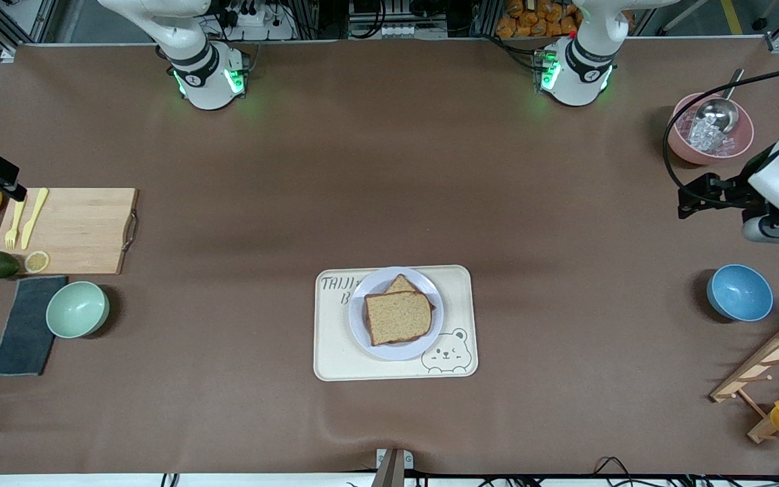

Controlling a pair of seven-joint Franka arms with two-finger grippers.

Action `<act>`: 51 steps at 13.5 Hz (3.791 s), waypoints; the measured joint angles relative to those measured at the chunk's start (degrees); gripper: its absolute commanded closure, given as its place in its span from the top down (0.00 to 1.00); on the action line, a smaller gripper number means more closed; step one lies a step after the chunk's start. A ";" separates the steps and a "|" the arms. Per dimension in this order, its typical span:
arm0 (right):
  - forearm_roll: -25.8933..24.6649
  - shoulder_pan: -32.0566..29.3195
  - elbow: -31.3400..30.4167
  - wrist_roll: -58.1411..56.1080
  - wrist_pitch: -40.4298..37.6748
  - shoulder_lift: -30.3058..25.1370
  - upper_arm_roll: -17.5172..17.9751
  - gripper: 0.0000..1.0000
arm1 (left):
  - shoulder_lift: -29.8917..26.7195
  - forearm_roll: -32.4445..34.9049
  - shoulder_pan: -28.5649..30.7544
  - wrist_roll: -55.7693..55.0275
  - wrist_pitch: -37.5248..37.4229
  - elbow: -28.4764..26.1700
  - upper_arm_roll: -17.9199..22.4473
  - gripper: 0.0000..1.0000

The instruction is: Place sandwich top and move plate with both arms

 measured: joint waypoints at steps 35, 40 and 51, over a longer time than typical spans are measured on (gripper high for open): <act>0.02 -0.73 0.00 -0.09 0.19 0.31 0.04 1.00 | -13.43 -0.94 -4.91 -0.37 1.83 -14.42 9.91 1.00; 0.02 -0.75 0.00 -0.09 0.20 0.40 0.04 1.00 | -12.66 0.57 -5.01 -0.37 1.58 -13.20 9.85 1.00; 0.02 -0.77 0.00 -0.09 0.21 0.72 0.03 1.00 | -12.69 -0.10 -3.25 -3.37 -1.26 -12.48 9.95 1.00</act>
